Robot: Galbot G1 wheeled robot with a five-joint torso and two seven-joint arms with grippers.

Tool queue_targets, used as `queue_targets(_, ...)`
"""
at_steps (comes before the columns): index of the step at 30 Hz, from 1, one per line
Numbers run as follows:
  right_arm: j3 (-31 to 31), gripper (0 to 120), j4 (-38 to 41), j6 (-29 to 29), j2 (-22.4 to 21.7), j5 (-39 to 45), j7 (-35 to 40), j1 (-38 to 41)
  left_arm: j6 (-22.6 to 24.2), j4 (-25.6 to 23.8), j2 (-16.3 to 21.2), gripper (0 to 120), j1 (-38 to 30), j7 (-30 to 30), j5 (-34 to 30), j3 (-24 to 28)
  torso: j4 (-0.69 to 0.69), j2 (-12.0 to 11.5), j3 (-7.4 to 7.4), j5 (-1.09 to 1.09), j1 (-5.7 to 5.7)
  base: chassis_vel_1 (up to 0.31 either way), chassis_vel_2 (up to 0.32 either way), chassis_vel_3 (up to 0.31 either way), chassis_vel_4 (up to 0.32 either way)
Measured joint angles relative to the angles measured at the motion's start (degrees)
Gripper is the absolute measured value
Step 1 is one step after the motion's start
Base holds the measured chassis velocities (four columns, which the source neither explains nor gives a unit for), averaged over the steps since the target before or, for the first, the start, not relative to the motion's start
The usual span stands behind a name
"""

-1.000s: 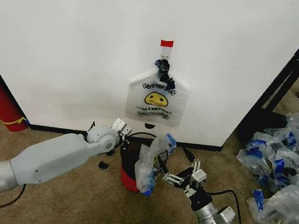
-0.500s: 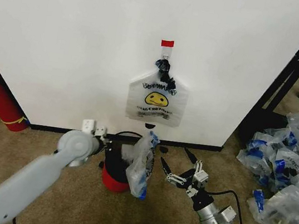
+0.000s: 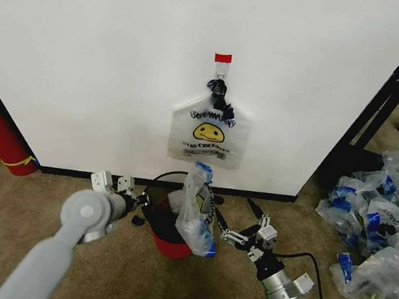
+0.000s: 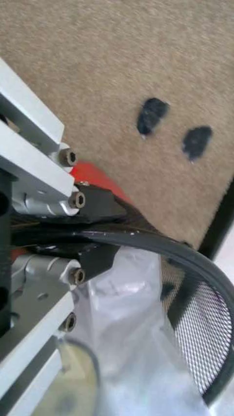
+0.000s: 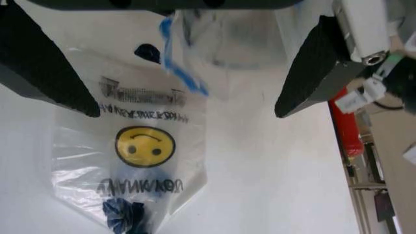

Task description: Pick up the garbage bag from the wall and place it over the trash bin.

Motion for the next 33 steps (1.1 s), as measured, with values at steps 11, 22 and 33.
queue_targets(11, 0.1, 100, 0.3, 0.4, 0.3, -1.0, 0.1, -0.9, -1.2, 1.4, -1.3, 7, 2.0, 4.9, 5.6, 0.8, -0.01, 0.0, 0.00, 0.01, 0.00, 0.000, 0.000, 0.000, 0.000)
queue_targets(22, -0.6, 100, -0.1, 0.4, 0.3, -1.0, 0.0, -0.1, -2.0, -2.7, -0.2, 53, 5.9, 12.2, 13.3, -0.1, -0.01, 0.0, 0.01, 0.00, 0.00, 0.000, 0.000, 0.000, 0.000)
queue_targets(33, -0.1, 100, -2.7, -0.1, 0.6, -3.7, 4.9, 1.7, -12.0, -18.3, 4.3, 91, 11.7, 25.4, 38.7, 1.1, -0.01, 0.0, 0.00, 0.02, 0.00, 0.000, 0.000, 0.000, 0.000)
